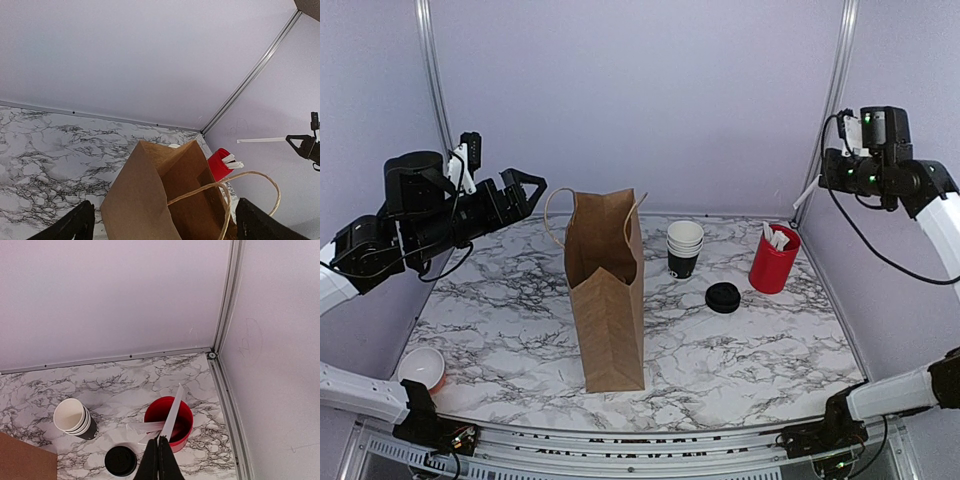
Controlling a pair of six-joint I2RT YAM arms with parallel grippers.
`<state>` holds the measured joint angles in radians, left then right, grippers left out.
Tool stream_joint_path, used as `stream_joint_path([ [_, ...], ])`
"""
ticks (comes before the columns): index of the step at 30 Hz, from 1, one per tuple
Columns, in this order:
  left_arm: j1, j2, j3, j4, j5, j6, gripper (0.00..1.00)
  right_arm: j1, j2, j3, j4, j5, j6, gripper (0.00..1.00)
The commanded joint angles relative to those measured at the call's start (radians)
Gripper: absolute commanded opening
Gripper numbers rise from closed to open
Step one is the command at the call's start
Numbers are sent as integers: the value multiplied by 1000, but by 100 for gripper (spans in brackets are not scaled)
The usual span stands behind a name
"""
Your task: Pack the takeout coffee
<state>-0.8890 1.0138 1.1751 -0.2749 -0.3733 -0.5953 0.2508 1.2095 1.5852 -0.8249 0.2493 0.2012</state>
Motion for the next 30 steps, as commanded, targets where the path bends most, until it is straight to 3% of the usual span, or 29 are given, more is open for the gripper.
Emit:
stream_joint_path([
  [1,6,9,0,16,11,3,99,16,-29,77,-28,0,-7,0],
  [30,9,6,-5,16,16,-2,99,18,-95,155,131,-254,-34,0],
])
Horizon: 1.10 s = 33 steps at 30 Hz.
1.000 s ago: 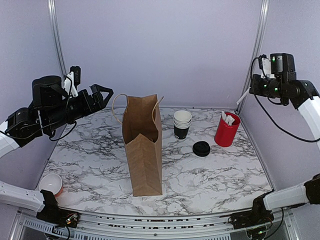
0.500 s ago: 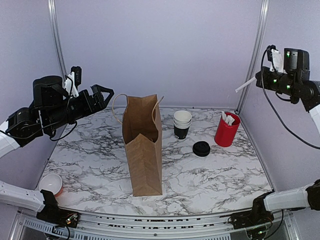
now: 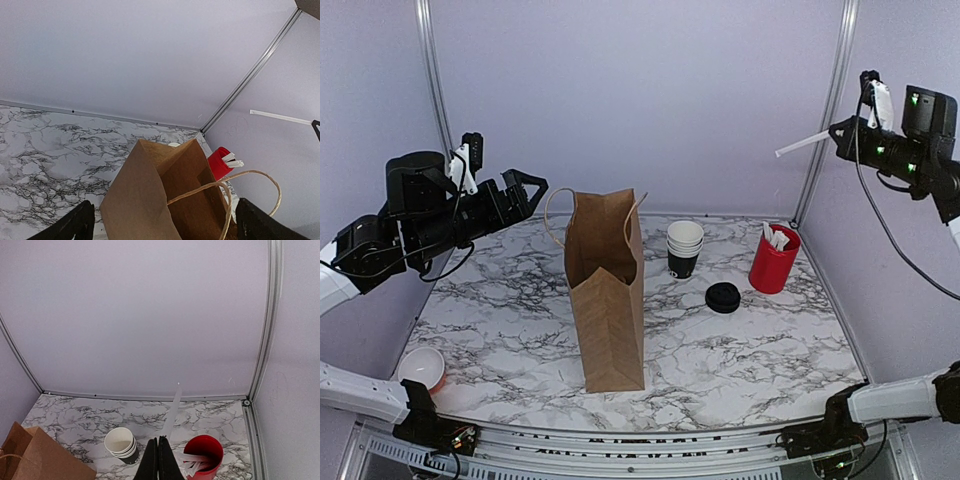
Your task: Pack the takeout coffee
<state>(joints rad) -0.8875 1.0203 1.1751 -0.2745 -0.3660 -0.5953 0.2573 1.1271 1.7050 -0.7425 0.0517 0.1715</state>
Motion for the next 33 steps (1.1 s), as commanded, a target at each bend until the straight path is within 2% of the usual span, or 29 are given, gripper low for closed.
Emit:
stream_joint_path([
  [1,7,0,-6,16,7,-2,99,11,-15,34,54,-62,-2,0],
  [14,8,-6,-15,17,7,-7,99,13,0,45,151,-227,53,0],
  [27,9,-7,-20,21,9,-6,99,25,62,49,269,-527,180,0],
  [30,9,-6,-20,23,11,-6,99,72,102,66,267,-552,186,0],
  [33,9,-6,-20,26,12,-5,99,169,168,160,215,-517,152,0],
])
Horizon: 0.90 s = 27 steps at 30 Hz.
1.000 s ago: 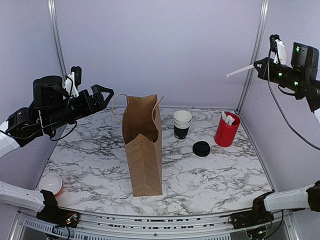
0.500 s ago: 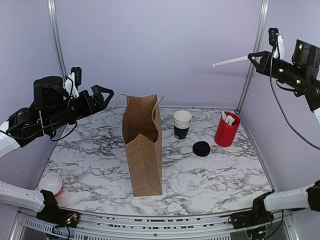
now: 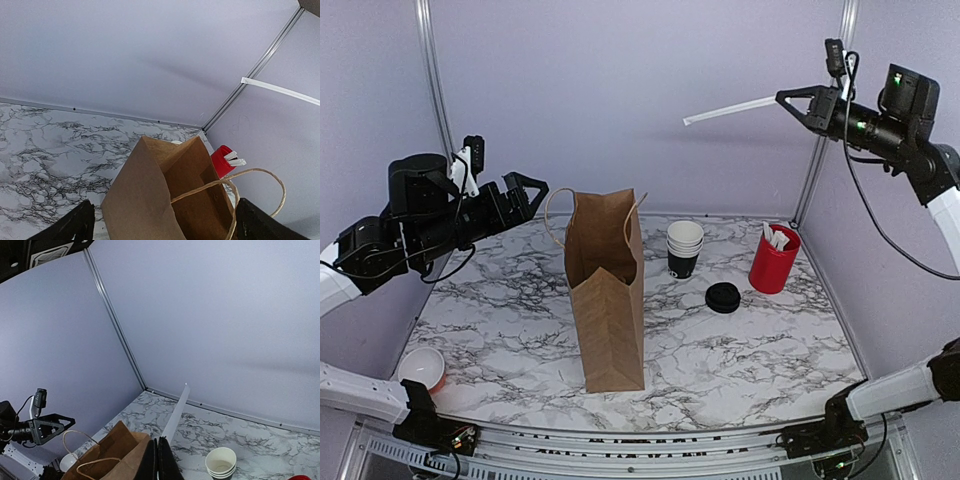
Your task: Pack the takeout coffee
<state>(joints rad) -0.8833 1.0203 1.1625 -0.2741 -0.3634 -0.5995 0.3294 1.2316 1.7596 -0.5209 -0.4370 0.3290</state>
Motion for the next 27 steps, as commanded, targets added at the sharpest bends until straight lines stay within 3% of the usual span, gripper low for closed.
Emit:
stream_joint_path([
  [1,4,-7,-9,25,8,0,99,125,85,132,-24,-24,-11,0],
  [14,9,-32,-23,16,4,5,99,273,270,408,-301,-119,-88,0],
  [21,10,-25,-26,19,9,-7,99,302,289,467,-431,-146,-135,0],
  [27,10,-16,-23,23,12,-7,99,394,287,472,-477,-80,-171,0],
])
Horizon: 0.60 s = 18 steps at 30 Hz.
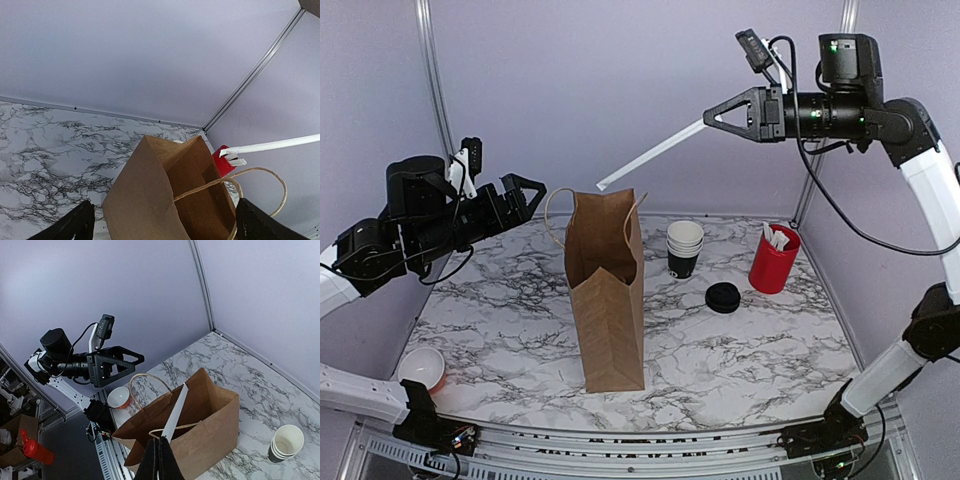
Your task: Pack the takeout coffee
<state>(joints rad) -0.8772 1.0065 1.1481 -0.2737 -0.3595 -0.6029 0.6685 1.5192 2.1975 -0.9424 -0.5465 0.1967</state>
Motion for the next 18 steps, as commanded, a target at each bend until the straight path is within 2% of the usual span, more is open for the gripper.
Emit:
stream_joint_path([
  [1,4,1,-7,23,9,-4,99,67,3,40,-60,40,-40,0],
  [18,6,4,-8,23,11,-6,99,277,102,84,-163,204,-104,0],
])
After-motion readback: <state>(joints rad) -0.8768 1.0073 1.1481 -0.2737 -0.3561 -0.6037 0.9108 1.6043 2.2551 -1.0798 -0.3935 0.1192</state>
